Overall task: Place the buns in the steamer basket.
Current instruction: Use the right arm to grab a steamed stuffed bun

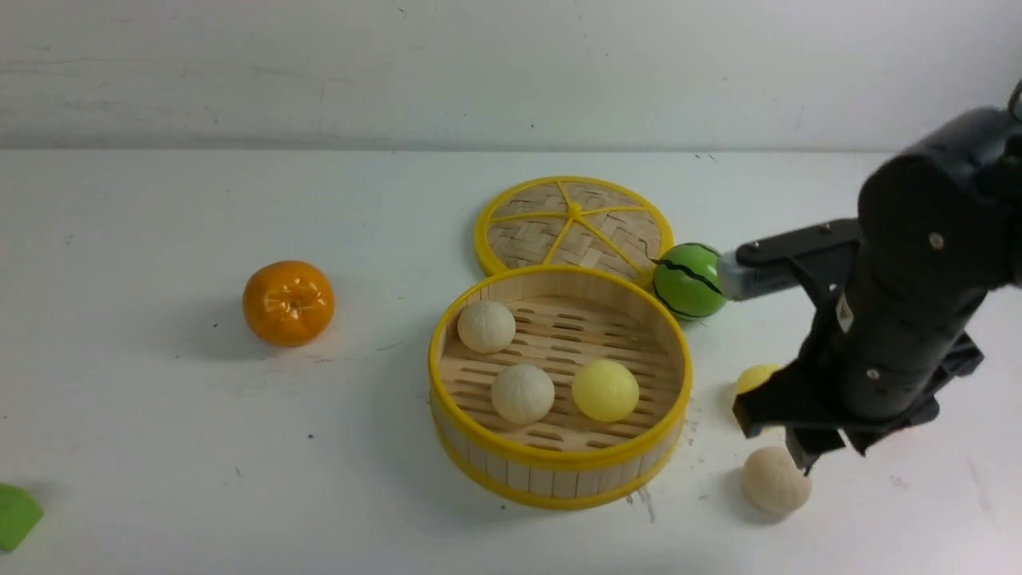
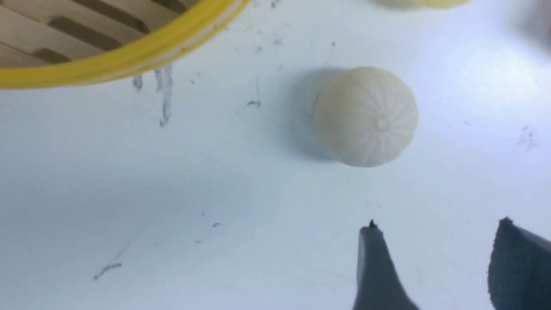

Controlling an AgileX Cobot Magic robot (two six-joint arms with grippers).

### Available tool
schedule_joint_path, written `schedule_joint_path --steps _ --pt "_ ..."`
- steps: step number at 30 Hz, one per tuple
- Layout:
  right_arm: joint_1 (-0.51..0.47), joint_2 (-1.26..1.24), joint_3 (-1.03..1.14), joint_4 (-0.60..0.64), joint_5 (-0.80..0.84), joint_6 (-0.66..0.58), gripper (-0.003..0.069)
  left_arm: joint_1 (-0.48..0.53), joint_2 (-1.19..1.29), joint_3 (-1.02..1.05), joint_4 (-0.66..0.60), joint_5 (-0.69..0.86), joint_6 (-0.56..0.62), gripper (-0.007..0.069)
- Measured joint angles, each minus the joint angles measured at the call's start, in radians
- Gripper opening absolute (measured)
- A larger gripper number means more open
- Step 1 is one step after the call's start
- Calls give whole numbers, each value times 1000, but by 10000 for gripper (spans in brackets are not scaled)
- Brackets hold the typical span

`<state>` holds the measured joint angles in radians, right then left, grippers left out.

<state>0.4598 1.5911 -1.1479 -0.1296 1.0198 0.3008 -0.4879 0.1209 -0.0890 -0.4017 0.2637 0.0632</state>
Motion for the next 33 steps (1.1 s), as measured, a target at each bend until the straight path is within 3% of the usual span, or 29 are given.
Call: schedule_joint_path --steps 9,16,28,33 --pt "-114 69 30 74 -177 -20 347 0 0 0 -1 0 0 -13" --pt "-179 121 30 249 -253 -159 335 0 0 0 -1 0 0 -13" --pt "-179 173 30 244 -262 -177 242 0 0 0 -1 0 0 -13" --pt "-179 189 30 243 -266 -177 238 0 0 0 -1 0 0 -13"
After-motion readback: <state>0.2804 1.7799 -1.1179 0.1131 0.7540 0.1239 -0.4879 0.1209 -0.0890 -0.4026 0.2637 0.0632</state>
